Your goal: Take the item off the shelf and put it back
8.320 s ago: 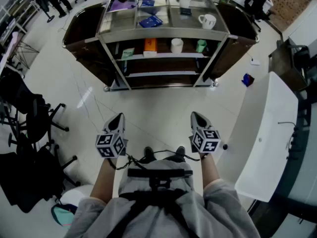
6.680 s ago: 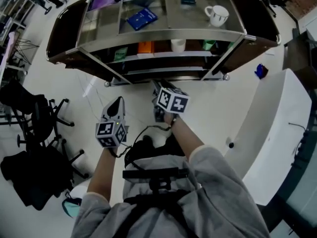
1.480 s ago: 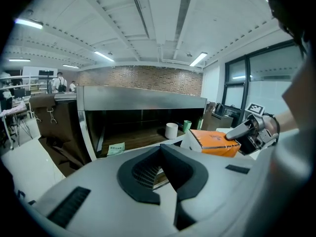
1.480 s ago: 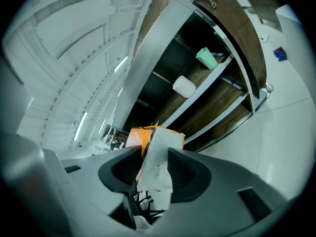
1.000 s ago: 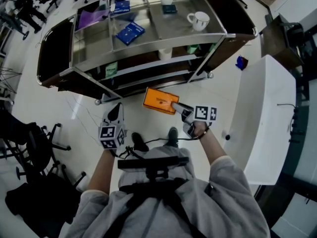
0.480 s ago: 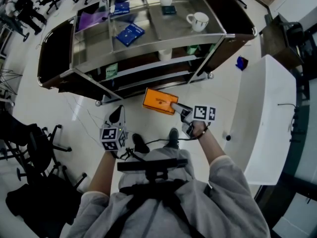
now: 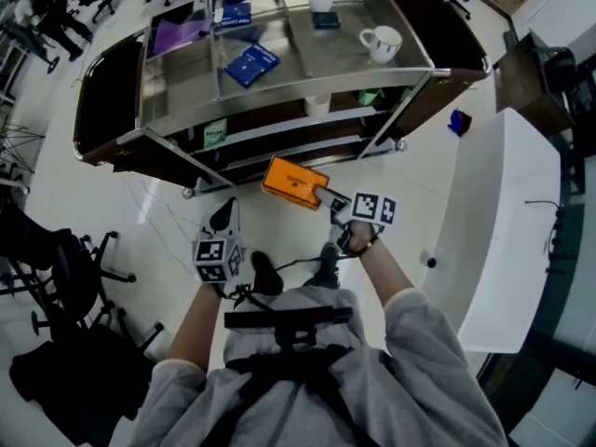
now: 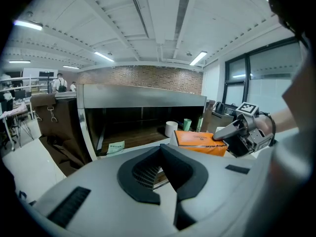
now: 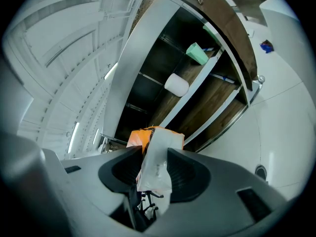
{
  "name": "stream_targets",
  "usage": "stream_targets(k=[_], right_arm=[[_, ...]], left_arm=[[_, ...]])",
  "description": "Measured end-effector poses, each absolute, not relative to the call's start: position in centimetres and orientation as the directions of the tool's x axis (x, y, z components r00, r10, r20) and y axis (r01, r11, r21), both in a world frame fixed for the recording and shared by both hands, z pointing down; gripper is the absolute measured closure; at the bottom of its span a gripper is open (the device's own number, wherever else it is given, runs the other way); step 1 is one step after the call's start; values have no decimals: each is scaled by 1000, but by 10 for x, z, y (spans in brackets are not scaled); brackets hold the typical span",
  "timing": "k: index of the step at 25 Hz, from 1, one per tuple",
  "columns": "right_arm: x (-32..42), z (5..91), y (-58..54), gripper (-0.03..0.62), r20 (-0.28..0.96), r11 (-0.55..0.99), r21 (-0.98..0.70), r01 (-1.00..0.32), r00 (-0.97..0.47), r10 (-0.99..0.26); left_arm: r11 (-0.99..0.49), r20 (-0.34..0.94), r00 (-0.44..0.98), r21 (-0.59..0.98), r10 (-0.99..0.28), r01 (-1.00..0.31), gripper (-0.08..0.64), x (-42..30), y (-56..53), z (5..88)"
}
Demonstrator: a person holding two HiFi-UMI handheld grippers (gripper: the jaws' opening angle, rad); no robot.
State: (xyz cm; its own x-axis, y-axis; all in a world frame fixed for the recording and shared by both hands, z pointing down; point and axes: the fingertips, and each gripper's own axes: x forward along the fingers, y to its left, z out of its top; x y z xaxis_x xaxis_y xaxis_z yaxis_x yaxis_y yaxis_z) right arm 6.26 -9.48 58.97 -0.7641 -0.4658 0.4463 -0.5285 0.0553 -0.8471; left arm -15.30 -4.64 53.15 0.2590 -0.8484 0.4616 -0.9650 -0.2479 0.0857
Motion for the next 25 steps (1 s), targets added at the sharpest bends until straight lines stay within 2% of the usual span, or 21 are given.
stream_targets(k=[13, 25], right_arm=[[-2, 617, -162, 428, 475, -97, -840, -534, -636, -608], [-26, 657, -231, 426, 528, -279, -802, -528, -409, -744]], left_arm=[[-259, 482, 254, 59, -838, -964, 554, -176, -99, 553], [-274, 488, 260, 45, -833, -961, 554, -200, -161, 586]])
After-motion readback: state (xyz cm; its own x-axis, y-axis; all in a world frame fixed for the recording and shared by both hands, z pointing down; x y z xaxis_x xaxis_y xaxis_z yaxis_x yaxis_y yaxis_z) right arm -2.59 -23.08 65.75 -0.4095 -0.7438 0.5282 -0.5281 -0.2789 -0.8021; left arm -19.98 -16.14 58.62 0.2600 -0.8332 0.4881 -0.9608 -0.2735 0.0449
